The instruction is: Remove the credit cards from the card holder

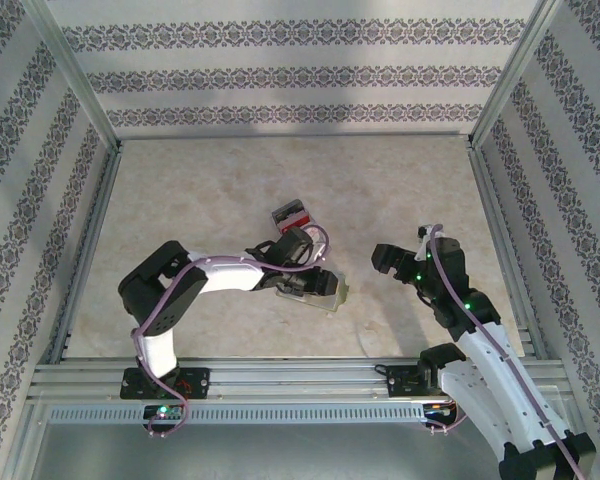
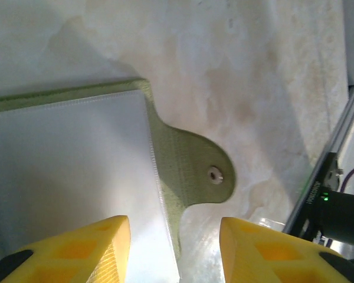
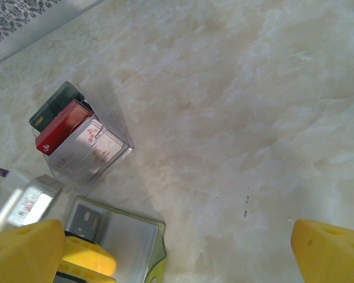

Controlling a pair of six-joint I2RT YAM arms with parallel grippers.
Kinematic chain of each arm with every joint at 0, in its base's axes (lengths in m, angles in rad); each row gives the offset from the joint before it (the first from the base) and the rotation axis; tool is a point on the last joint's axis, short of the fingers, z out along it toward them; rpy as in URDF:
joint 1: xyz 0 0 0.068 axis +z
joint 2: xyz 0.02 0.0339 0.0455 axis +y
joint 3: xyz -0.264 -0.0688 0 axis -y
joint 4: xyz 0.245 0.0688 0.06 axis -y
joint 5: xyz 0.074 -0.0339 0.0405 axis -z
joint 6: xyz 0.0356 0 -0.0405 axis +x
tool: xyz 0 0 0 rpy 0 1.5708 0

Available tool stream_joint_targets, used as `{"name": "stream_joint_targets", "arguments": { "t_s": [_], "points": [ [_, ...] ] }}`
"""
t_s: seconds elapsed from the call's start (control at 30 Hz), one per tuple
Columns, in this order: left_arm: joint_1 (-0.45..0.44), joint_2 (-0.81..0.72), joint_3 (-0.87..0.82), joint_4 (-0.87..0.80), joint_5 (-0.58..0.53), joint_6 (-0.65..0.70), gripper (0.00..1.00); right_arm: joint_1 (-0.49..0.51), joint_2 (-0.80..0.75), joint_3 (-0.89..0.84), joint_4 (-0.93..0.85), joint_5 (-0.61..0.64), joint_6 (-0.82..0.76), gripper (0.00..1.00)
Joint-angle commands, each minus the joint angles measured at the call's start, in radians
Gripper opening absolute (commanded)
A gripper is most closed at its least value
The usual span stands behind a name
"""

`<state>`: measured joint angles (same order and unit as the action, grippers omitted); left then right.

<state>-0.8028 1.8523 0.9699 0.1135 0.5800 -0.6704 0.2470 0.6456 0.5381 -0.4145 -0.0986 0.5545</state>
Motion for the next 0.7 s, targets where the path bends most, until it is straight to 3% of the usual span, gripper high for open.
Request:
{"name": "stream_joint_targets", "arguments": {
  "t_s": [0.0,0.17,0.37,0.67],
  "points": [
    [-0.016,0.018,0.034,-0.012,0.006,-0.005,0.45,-0.013,-0.011,-0.017,0.001,-0.021,0.009,0.98],
    [-0.030,0.048,0.084,-0.116,-0.038,0.026,0.45,-0.019,-0.012,-0.025,0.000,-0.023,0.007,0.98],
    [-0.036,0.044,0.084,-0.118,-0.042,0.027,0.45,-0.026,-0.009,-0.023,-0.005,-0.037,0.011,0.98],
    [-0.009,-0.112,0.111,-0.136,-0.020,0.049,0.46,-0.031,0.038,0.021,-0.001,-0.149,0.086,0.93]
  ]
}}
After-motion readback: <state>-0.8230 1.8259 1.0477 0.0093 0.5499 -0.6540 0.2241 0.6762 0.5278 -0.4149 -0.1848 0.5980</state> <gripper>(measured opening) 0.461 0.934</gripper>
